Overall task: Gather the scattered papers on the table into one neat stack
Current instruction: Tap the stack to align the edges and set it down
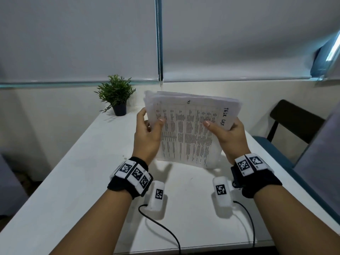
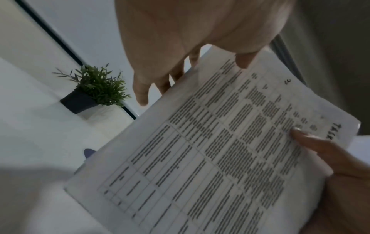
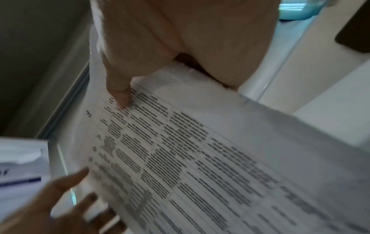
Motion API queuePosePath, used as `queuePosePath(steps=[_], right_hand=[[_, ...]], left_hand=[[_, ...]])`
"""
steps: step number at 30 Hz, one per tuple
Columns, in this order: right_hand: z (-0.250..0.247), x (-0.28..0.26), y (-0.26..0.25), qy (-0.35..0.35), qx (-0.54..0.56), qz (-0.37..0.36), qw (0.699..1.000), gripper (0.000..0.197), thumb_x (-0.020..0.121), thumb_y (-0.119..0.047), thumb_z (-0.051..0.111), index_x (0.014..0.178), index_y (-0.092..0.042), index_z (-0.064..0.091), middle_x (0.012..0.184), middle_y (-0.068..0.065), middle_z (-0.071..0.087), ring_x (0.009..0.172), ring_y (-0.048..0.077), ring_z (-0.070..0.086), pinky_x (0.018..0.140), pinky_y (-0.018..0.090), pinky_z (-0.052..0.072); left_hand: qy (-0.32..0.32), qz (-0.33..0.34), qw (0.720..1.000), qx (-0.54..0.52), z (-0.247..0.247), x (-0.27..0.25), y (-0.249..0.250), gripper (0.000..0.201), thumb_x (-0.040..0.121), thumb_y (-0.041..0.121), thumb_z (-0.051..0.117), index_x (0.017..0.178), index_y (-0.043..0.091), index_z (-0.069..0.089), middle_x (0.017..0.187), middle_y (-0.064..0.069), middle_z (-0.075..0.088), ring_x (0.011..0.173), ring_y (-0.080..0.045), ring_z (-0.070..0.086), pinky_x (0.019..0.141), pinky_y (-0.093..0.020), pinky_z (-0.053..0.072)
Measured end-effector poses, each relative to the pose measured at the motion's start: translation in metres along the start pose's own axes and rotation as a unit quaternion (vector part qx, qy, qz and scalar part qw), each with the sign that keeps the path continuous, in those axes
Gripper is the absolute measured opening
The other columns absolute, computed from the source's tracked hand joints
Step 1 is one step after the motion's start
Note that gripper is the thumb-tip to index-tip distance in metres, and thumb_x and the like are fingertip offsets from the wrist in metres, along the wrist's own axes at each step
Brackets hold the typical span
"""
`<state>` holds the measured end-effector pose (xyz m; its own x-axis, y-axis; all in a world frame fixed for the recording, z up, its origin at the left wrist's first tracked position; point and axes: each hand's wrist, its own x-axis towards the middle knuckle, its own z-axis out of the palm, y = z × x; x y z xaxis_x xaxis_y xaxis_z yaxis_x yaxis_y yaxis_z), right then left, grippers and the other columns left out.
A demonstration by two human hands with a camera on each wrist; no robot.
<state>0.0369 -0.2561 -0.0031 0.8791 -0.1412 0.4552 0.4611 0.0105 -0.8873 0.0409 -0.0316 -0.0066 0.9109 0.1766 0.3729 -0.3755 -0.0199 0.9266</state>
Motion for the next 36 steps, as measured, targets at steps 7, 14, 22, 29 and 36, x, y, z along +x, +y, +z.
queuePosePath(steps=[7,14,22,29,36], right_hand=[[0.001,0.001,0.000,0.039,-0.038,0.043,0.998,0.022,0.090,-0.009,0.077,0.112,-0.012,0.073,0.101,0.000,0.080,0.090,0.013,0.079,0.087,0.046,0.064],[0.009,0.005,-0.015,0.064,-0.059,0.030,0.996,0.021,0.094,-0.012,0.072,0.116,-0.014,0.071,0.104,-0.001,0.079,0.092,0.017,0.078,0.076,0.035,0.064],[0.008,-0.018,0.016,0.042,-0.099,0.121,0.987,0.033,0.090,0.002,0.066,0.106,-0.027,0.068,0.098,-0.014,0.074,0.090,0.007,0.072,0.079,0.031,0.057],[-0.004,-0.002,-0.036,-0.054,-0.299,0.004,0.953,0.024,0.095,-0.006,0.063,0.113,-0.021,0.068,0.098,-0.011,0.071,0.087,0.011,0.067,0.073,0.016,0.052],[0.020,0.018,-0.093,-0.125,-0.491,-0.178,0.844,0.019,0.084,-0.006,0.062,0.095,-0.021,0.062,0.080,0.002,0.066,0.078,0.035,0.063,0.072,0.036,0.050]], left_hand=[[0.047,0.048,0.994,0.087,0.007,0.002,0.010,0.005,0.102,0.028,0.059,0.105,0.024,0.057,0.096,0.009,0.071,0.090,-0.014,0.071,0.087,-0.051,0.060],[0.033,0.097,0.991,0.088,0.006,0.000,0.027,0.021,0.106,0.021,0.050,0.122,0.028,0.038,0.097,0.017,0.067,0.075,0.004,0.070,0.073,-0.032,0.064],[-0.021,-0.075,0.990,0.120,-0.004,-0.014,-0.005,0.032,0.094,0.008,0.056,0.122,0.023,0.051,0.112,0.004,0.066,0.102,-0.012,0.066,0.097,-0.047,0.055],[0.077,0.134,0.958,0.241,-0.021,0.000,0.062,0.094,0.068,0.039,0.076,0.150,0.033,0.030,0.141,-0.009,0.046,0.132,-0.030,0.047,0.108,-0.053,0.045],[-0.102,0.096,0.950,0.280,-0.024,0.015,0.104,0.041,0.082,0.009,0.077,0.120,0.021,0.069,0.114,0.005,0.073,0.103,-0.014,0.070,0.094,-0.044,0.059]])
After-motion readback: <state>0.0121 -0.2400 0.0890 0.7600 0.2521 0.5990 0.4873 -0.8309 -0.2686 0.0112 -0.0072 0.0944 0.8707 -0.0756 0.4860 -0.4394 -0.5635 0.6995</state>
